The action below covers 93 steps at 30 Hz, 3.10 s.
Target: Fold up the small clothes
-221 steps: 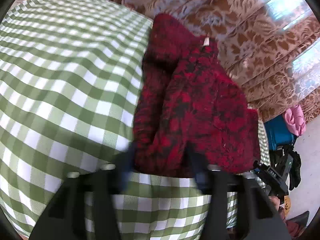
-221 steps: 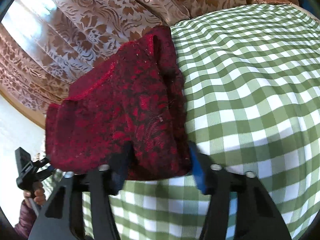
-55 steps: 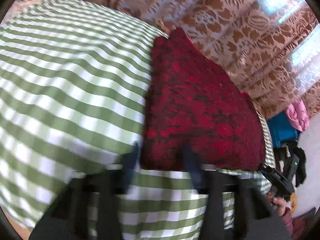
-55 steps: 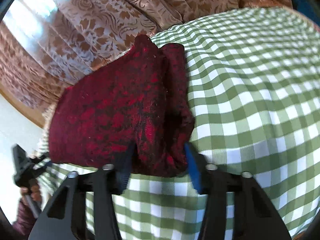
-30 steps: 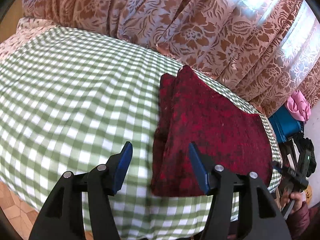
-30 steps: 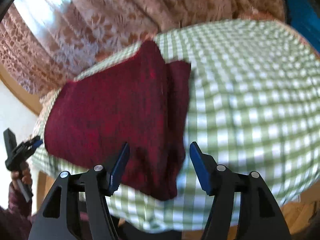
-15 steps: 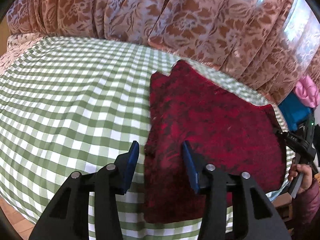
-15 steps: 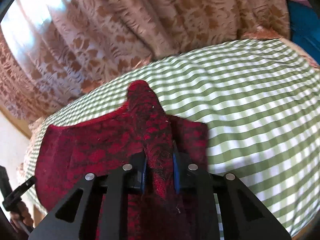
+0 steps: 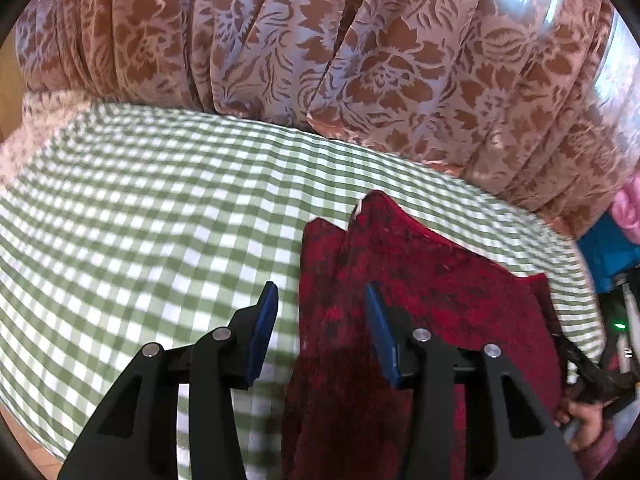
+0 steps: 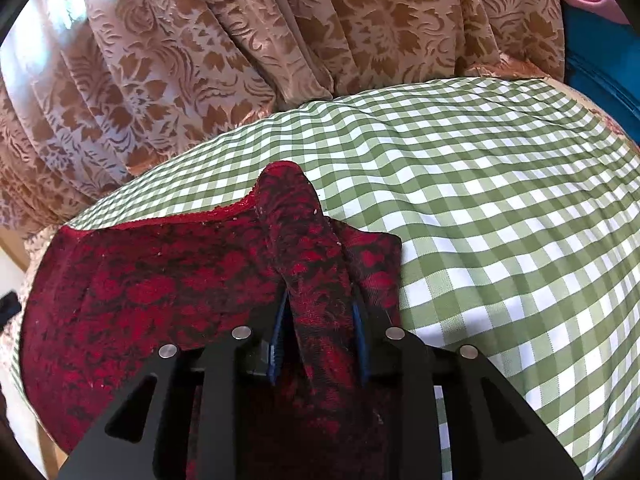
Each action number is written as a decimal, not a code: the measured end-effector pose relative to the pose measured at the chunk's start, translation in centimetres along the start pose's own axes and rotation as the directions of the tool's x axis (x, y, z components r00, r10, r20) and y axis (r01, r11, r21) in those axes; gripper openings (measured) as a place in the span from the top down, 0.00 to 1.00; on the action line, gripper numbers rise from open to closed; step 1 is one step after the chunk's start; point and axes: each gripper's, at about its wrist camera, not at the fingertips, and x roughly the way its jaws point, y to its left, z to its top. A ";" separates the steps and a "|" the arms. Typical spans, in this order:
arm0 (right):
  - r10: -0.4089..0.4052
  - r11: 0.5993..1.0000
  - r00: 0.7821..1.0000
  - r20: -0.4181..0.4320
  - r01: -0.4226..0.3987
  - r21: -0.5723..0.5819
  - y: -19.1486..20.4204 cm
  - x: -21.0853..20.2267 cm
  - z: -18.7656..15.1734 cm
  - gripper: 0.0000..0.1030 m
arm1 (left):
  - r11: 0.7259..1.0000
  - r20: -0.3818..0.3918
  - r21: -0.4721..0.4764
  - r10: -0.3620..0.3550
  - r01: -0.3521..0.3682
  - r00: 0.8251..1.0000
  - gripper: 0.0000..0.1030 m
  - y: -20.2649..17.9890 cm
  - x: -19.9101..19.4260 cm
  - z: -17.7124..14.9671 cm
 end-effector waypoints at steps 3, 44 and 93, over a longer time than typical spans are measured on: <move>-0.003 1.000 1.000 0.014 0.003 -0.005 0.1 0.0 -0.2 0.73 | 0.990 0.009 0.059 0.130 -0.131 0.991 0.57 -1.9 1.8 -0.1; 0.049 0.998 0.999 0.008 -0.049 0.043 -0.7 0.5 -0.1 0.69 | 1.000 -0.013 -0.016 -0.018 0.017 1.000 0.44 2.0 -1.5 -5.5; 0.004 0.979 0.998 -0.064 -0.017 -0.202 0.7 -11.4 -5.4 0.43 | 0.995 0.035 0.042 -0.095 0.094 0.995 0.44 -1.7 -5.7 -7.7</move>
